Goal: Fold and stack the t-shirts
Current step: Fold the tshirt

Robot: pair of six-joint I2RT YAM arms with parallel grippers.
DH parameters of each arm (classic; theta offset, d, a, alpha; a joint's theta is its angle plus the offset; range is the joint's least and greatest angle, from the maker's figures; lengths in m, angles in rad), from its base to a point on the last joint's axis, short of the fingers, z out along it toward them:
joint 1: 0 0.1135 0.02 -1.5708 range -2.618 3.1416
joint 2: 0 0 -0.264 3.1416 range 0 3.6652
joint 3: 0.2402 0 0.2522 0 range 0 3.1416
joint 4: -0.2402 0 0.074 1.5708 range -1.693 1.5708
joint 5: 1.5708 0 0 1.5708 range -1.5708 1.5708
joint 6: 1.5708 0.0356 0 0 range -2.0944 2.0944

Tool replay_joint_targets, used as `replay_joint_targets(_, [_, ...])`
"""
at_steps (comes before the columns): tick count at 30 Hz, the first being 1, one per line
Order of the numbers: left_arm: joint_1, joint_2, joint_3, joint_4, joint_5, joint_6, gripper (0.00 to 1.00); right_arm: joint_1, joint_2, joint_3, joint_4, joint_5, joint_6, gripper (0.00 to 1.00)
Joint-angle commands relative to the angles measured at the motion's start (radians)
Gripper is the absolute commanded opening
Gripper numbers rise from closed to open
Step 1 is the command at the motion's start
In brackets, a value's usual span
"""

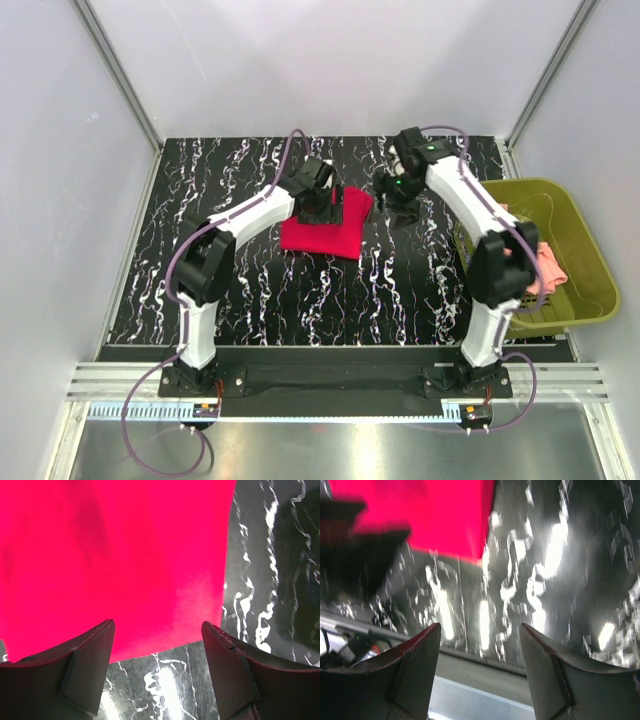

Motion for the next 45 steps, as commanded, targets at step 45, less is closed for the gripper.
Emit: replay_joint_targets(45, [0.213,0.004,0.196,-0.054,0.116,0.424,0.89,-0.001,-0.453,-0.420,0.069,-0.046,0.042,0.63])
